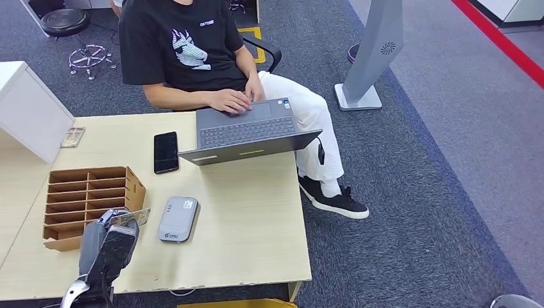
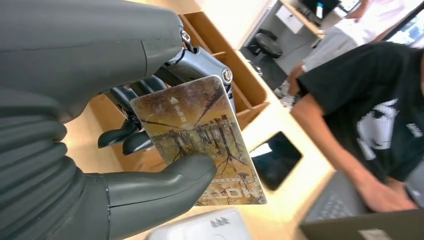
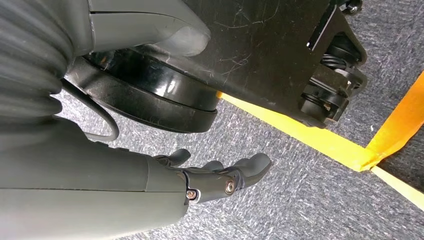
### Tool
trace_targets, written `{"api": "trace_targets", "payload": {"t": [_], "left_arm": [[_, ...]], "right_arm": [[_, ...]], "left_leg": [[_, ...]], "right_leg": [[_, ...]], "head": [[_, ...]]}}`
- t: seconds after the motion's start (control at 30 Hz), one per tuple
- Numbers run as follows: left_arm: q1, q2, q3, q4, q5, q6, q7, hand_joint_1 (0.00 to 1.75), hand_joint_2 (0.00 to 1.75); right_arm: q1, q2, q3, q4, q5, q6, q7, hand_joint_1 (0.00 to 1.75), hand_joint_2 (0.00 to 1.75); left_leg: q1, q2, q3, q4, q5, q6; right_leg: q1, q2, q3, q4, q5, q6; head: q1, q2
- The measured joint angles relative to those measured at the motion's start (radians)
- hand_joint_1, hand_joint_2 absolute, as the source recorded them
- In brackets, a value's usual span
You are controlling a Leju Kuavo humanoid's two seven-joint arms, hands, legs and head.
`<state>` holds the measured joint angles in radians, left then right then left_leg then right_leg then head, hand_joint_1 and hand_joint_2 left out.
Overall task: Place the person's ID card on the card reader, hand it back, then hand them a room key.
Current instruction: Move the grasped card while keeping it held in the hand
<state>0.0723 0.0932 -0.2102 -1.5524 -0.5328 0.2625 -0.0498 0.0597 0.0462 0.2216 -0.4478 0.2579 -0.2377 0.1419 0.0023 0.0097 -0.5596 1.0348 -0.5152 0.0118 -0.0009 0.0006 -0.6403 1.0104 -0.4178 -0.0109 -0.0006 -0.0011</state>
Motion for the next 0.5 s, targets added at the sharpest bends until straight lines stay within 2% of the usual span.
{"api": "trace_targets", "payload": {"t": [0.13,0.3,0.5], "left_arm": [[-0.031,-0.003,0.026,0.089,-0.055,0.071,-0.026,1.75,1.75],[-0.121,-0.018,0.059,0.259,-0.083,0.136,-0.076,1.75,1.75],[-0.233,-0.041,0.065,0.418,-0.096,0.178,-0.091,1.75,1.75]], "right_arm": [[-0.005,0.000,0.005,0.000,0.003,0.000,-0.004,0.00,1.75],[-0.024,0.000,0.020,0.001,0.007,0.000,-0.008,0.00,1.75],[-0.045,0.000,0.039,0.012,-0.012,0.000,-0.012,0.00,1.75]], "left_leg": [[0.000,-0.001,0.000,0.000,0.000,0.000],[0.000,-0.002,0.000,0.000,0.002,0.001],[0.000,-0.003,0.000,0.000,0.002,0.001]], "right_leg": [[0.000,-0.001,0.000,0.000,0.000,0.000],[0.000,-0.001,0.000,0.000,0.001,0.000],[0.000,-0.002,0.001,0.000,0.001,0.000]], "head": [[0.000,0.000],[0.000,0.000],[0.000,0.000]]}}
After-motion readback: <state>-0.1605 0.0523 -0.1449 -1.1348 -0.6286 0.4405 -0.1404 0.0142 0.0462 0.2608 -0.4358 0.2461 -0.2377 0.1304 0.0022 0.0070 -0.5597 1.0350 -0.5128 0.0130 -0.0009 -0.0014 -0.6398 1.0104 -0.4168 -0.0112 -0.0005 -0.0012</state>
